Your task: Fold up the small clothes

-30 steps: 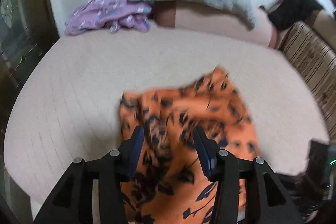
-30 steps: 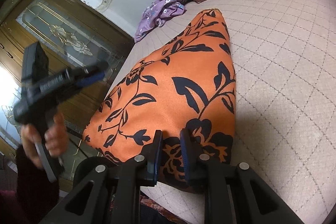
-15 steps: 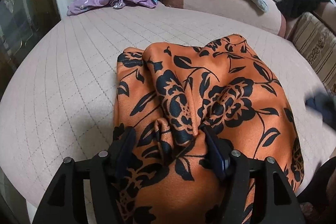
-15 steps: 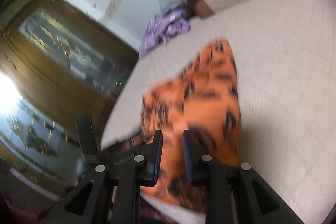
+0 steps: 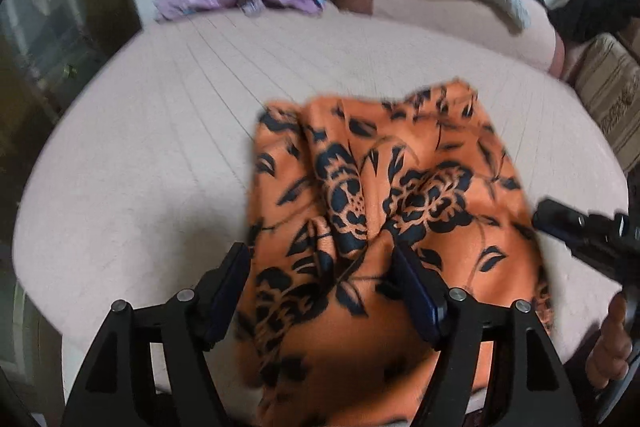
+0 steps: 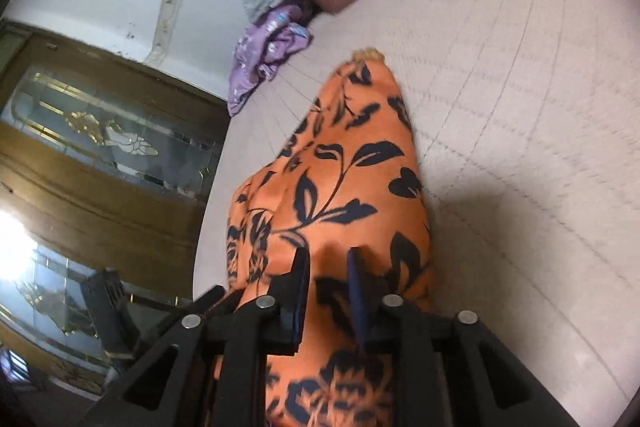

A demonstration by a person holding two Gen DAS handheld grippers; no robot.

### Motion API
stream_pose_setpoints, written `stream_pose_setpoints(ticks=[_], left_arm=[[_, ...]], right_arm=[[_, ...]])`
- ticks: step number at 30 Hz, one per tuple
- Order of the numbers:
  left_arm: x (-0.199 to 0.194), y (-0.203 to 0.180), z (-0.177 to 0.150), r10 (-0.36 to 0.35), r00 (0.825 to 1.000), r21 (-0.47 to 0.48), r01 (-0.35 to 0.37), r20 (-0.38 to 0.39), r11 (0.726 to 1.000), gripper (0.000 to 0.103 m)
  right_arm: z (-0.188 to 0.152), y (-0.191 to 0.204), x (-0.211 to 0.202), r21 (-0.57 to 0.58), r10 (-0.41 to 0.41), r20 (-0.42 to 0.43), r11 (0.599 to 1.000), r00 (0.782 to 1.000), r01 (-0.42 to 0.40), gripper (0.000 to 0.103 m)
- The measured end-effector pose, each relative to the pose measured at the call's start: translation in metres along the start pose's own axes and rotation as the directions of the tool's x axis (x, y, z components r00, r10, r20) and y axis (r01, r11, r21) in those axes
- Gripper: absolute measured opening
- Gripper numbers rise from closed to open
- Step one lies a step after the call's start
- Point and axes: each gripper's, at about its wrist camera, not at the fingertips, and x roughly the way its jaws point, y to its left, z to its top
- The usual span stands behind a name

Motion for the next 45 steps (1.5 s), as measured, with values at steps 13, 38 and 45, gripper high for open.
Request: stream_pose_setpoints(ticks=[13,38,45], left_arm=[[0.02,0.001,-0.033,0.071,0.994,-0.019,-0.073,-0.081,0.997,0.083],[-0.083,-0.007,0.016,0.241,0.947,-0.051,-0.236,0.211,0.971,0.093],[-0.085,0.007,0.012,0.251,0.944,-0.089,-0.237,0.214,0.967,0.093]], right_arm=[[-0.06,-0.004,-0.024,-0.02,-0.093,-0.132,0.996,0.987,0.091,0.022],[-0.041,0.009,-0.124,-0.124,0.016,0.311,0.992,0.95,0.024,0.078],[-0.045,0.014,-0.105,-0.161,-0.024,0.272,0.984,0.962,0.07,0.075]])
